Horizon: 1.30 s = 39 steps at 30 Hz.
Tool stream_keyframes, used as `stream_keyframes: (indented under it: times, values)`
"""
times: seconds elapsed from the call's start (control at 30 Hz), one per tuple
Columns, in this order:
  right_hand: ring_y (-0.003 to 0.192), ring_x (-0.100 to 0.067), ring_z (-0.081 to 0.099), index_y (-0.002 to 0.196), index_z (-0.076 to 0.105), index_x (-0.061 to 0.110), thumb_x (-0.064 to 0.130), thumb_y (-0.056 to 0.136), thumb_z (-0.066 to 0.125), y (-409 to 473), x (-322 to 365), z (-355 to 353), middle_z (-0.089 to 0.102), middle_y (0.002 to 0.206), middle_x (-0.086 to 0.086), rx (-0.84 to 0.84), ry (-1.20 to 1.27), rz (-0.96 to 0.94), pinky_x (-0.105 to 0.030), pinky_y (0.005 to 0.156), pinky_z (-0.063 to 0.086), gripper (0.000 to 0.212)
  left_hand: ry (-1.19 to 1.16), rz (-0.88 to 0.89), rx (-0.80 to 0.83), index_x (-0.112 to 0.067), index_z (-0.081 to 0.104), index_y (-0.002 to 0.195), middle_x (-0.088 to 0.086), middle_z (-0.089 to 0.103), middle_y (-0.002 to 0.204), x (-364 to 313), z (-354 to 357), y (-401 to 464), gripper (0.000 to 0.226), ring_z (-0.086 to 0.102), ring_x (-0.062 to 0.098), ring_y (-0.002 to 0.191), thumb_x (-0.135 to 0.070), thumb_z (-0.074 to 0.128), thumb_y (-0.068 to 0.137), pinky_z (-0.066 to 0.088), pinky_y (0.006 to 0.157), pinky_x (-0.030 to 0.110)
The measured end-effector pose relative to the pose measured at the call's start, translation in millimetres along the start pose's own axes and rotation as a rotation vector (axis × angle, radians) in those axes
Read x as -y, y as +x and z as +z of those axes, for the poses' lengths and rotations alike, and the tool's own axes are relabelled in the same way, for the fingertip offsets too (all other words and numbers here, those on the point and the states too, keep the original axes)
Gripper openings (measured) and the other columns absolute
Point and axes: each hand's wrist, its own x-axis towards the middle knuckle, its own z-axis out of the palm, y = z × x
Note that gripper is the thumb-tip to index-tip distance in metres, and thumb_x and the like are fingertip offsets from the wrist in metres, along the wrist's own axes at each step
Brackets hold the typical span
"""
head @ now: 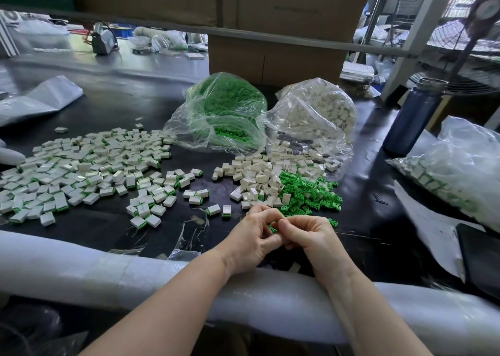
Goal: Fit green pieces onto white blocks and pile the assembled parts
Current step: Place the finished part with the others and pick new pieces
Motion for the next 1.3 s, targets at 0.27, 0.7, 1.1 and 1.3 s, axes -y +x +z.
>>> stream_keyframes:
  times: [0.27,0.7,1.1,1.3]
  values:
    - [0.05,-0.011,0.051,0.067,0.074,0.008,0.005,0.082,0.064,0.3,0.1,-0.3,0.061,0.055,-0.007,-0.015,-0.014,0.004,-0.019,0.049,0.043,0.018,0.002,-0.005,0.013,-0.027,0.056,0.081,0.003,0.043,0.103,-0.3,0.1,1.1,0.02,0.044,0.012,0.074,-0.008,0.06,0.087,0.042,0.07,0.015]
    - [0.049,-0.009,0.048,0.061,0.073,0.01,0.005,0.081,0.065,0.6,0.2,0.0,0.058,0.052,-0.005,-0.034,-0.038,-0.002,-0.017,0.048,0.04,0.022,0.023,0.001,0.02,-0.022,0.058,0.085,0.005,0.044,0.105,0.9,1.2,-0.1,0.013,0.044,0.012,0.075,-0.01,0.061,0.087,0.043,0.071,0.016]
    - [0.058,-0.014,0.056,0.073,0.075,0.008,0.027,0.069,0.07,0.2,-0.2,-0.4,0.064,0.064,-0.012,-0.002,-0.007,-0.016,-0.018,0.052,0.046,0.02,-0.01,-0.002,-0.001,-0.017,0.058,0.087,0.004,0.044,0.101,-1.3,0.6,-0.6,0.007,0.044,0.012,0.074,-0.011,0.061,0.088,0.041,0.069,0.012]
    - [0.051,-0.011,0.053,0.067,0.074,0.009,0.006,0.081,0.066,0.7,-1.7,-1.4,0.061,0.056,-0.007,-0.019,-0.017,-0.008,-0.018,0.048,0.043,0.017,0.002,-0.02,0.016,-0.02,0.058,0.088,0.009,0.045,0.107,-1.8,-0.1,0.6,0.011,0.043,0.013,0.075,-0.009,0.061,0.087,0.04,0.07,0.014]
